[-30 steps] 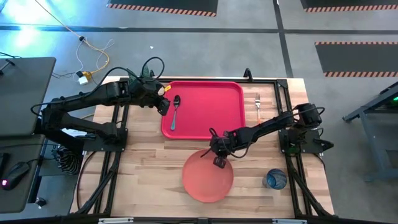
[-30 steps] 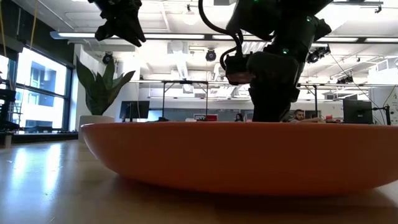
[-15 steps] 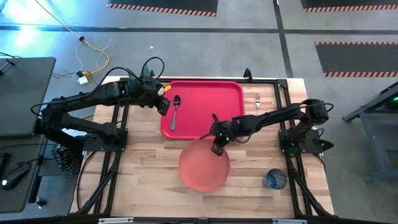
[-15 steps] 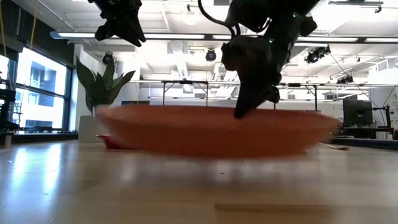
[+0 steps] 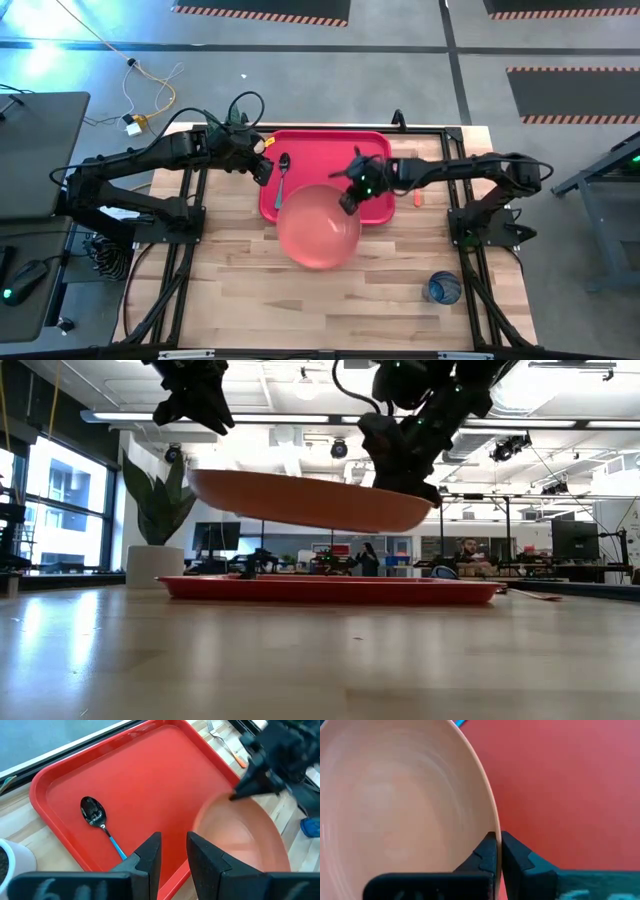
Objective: Pick and place plate/cup/fork/spoon on tray
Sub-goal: Put the orange plate on top of the pink tray
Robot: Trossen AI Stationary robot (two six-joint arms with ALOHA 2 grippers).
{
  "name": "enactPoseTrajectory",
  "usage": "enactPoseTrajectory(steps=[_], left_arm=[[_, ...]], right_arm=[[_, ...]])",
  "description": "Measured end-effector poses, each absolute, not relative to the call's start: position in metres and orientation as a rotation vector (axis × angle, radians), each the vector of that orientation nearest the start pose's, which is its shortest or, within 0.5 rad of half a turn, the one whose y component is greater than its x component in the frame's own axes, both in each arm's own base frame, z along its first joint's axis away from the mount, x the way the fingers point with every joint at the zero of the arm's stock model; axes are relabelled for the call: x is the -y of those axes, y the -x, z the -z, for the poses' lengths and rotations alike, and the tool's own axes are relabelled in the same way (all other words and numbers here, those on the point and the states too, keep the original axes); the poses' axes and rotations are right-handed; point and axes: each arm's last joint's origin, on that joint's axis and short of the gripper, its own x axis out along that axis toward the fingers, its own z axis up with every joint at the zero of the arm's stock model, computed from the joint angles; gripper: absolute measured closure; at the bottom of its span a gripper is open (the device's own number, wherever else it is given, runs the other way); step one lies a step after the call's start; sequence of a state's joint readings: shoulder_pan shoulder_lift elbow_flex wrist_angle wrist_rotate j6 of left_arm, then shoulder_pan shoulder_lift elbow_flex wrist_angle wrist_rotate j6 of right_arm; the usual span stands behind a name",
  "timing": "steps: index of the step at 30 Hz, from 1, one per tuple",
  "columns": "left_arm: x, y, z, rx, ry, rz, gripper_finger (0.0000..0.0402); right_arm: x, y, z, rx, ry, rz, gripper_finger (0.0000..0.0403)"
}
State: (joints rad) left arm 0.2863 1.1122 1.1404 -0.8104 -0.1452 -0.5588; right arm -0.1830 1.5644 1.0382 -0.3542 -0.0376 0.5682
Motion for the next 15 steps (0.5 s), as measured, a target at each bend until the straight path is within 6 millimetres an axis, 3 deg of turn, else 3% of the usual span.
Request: enactPoseTrajectory(steps=[15], left_arm=[[-0.065,-0.205,-0.339,-0.658,0.557,-0.611,0.0319]], right_arm=[[0.137,-0.291,-0.226,-0.720,-0.761,0.562,0.0403]])
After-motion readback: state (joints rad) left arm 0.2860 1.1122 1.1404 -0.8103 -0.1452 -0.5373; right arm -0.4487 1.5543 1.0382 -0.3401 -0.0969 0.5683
